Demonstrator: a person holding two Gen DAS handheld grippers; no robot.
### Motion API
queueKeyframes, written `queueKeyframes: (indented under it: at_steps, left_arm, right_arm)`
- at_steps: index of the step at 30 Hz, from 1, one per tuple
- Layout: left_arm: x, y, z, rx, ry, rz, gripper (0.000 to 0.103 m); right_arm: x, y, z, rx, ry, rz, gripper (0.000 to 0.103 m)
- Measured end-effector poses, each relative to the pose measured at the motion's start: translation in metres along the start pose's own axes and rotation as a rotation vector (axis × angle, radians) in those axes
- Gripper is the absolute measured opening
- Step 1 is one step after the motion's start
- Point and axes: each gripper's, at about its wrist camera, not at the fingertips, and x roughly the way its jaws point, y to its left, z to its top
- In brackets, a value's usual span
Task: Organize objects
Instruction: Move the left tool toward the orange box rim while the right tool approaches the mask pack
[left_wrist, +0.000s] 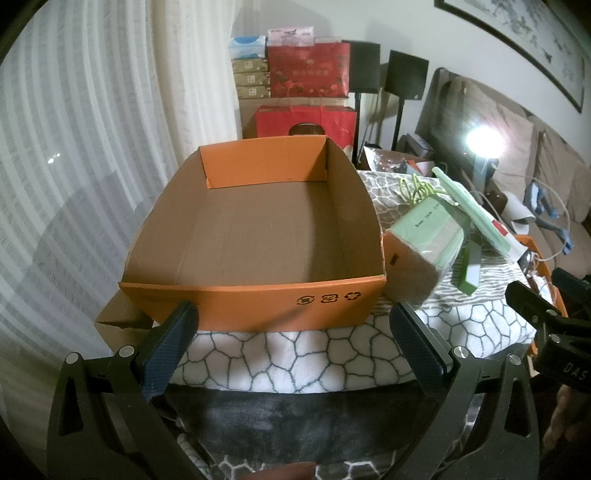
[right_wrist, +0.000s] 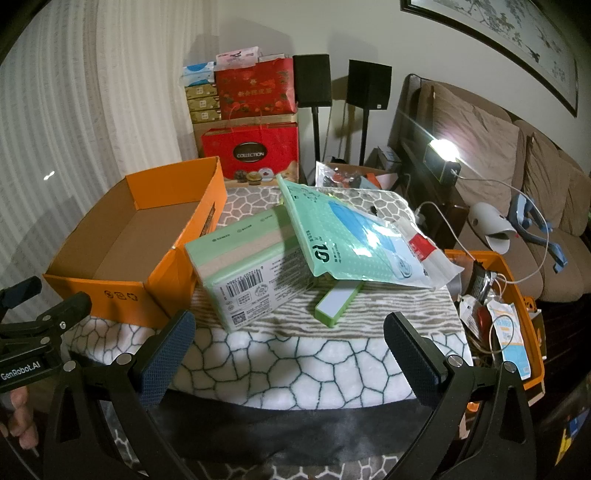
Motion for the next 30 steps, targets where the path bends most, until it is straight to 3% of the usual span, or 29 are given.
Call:
queueKeyframes:
  at_steps: [30]
  left_arm:
    - [0.0031, 0.0050, 0.0002, 0.002, 0.001, 0.010, 0.103]
  right_arm:
    - [0.0009, -0.0019, 0.0008, 0.000, -0.001, 0.000, 0.103]
